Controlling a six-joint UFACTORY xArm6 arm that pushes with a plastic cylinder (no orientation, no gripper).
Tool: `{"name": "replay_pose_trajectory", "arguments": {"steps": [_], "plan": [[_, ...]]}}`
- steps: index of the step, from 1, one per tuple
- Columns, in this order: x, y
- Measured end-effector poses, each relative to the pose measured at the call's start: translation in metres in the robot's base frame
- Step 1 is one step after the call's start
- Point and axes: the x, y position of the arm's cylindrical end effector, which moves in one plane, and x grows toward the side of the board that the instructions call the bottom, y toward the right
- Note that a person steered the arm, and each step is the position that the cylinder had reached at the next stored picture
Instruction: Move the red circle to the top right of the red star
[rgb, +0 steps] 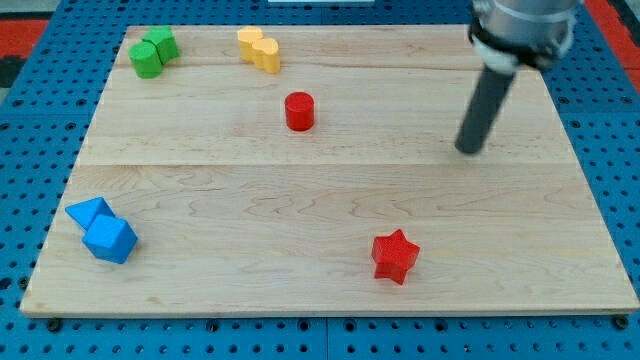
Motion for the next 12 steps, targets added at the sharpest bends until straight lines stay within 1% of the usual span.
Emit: {"name": "replay_pose_trajectory", "arguments": {"steps": [1, 2, 3, 4, 5, 6, 7, 8, 9, 11, 12], "plan": [[-0.043, -0.099], [-0.054, -0.191], [-0.016, -0.201], [-0.021, -0.216], [-0.02, -0.242], [0.009, -0.193], [0.015, -0.13], [0.017, -0.093], [-0.014, -0.115], [0.018, -0.249], [0.013, -0.302]]}}
